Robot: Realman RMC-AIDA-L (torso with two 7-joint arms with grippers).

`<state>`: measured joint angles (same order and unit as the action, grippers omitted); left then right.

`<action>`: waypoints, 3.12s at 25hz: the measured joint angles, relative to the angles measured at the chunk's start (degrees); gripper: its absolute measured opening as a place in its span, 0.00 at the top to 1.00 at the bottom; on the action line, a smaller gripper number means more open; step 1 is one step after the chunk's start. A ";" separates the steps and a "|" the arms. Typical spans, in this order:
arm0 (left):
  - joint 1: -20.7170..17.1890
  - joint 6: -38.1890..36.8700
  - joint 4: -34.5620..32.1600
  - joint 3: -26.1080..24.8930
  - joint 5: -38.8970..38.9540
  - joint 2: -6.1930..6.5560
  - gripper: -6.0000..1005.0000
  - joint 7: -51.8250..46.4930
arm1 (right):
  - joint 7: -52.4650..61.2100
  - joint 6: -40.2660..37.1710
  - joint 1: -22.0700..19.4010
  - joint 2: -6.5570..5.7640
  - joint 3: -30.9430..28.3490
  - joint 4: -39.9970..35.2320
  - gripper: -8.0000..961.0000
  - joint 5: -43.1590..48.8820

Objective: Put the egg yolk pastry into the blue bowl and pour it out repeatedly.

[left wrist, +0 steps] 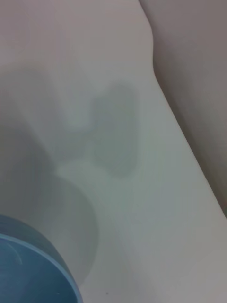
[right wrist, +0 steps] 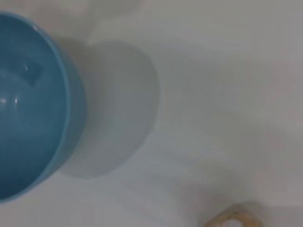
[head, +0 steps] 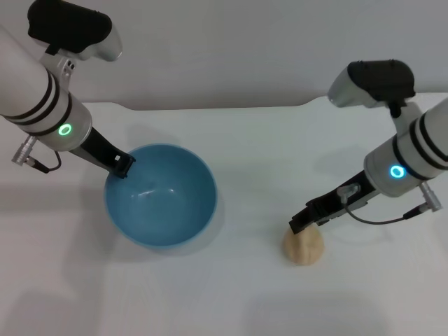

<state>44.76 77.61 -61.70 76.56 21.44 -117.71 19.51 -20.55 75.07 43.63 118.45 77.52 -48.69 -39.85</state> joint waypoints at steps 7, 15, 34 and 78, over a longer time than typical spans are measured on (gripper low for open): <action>0.08 -0.15 0.17 0.13 0.00 -0.13 0.97 0.00 | -0.34 -4.65 1.20 0.33 -0.06 5.23 0.53 -0.19; 0.07 -0.39 0.44 0.18 0.00 -0.16 0.97 0.00 | -2.30 -8.66 2.31 0.33 -0.45 10.99 0.54 -0.86; 0.12 0.31 0.44 3.17 0.43 -0.21 0.97 0.01 | -9.97 -0.43 -1.77 0.27 -0.57 -1.35 0.74 -7.97; -2.89 -12.49 -0.17 10.67 1.59 -0.37 0.97 -0.23 | -20.72 -13.37 -10.88 -0.16 -23.89 -13.52 0.59 -23.01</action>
<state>41.87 65.12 -61.87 87.22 23.04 -118.08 19.28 -41.28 61.70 32.75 118.28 53.63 -62.21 -62.86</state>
